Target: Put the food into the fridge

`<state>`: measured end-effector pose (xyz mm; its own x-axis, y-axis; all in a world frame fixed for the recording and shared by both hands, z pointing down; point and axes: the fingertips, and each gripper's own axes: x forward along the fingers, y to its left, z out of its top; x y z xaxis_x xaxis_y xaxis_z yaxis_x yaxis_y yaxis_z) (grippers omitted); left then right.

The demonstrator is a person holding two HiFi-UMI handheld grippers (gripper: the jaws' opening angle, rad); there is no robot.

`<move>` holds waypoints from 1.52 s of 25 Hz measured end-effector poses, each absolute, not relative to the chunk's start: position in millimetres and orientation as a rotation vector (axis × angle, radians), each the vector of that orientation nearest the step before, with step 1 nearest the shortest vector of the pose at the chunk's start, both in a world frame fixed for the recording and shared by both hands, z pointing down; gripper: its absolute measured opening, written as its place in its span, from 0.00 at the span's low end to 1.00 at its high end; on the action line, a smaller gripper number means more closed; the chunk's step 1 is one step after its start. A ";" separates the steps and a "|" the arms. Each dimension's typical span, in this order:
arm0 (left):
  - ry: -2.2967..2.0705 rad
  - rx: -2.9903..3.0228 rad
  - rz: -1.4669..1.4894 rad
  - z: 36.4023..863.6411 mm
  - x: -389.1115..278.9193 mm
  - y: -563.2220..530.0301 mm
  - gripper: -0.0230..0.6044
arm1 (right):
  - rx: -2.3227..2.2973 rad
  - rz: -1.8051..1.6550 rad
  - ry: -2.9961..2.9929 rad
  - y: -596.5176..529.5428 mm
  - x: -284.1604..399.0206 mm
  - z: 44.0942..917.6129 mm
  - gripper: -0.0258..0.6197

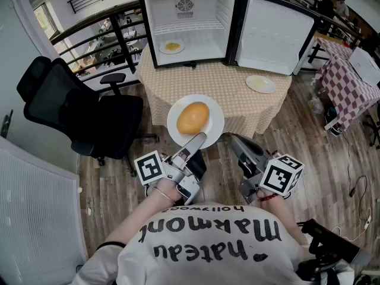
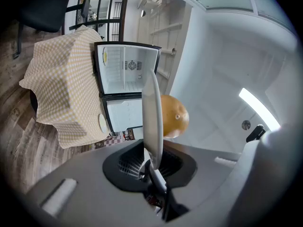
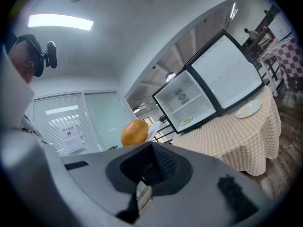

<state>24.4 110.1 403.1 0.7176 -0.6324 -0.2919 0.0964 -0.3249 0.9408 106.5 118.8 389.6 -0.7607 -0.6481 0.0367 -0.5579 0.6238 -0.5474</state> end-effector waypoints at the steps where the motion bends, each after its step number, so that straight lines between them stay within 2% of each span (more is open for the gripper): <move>1: -0.425 1.764 -0.778 402.9 24.8 109.2 0.09 | -0.999 -0.817 2.684 118.1 105.0 387.9 0.06; 19: -0.448 1.926 -0.774 374.9 14.5 65.5 0.08 | -1.072 -0.822 2.630 90.0 125.3 402.3 0.06; 38: -0.322 1.937 -0.734 331.3 -11.7 -105.2 0.08 | -1.133 -0.711 2.643 -76.0 78.9 353.1 0.06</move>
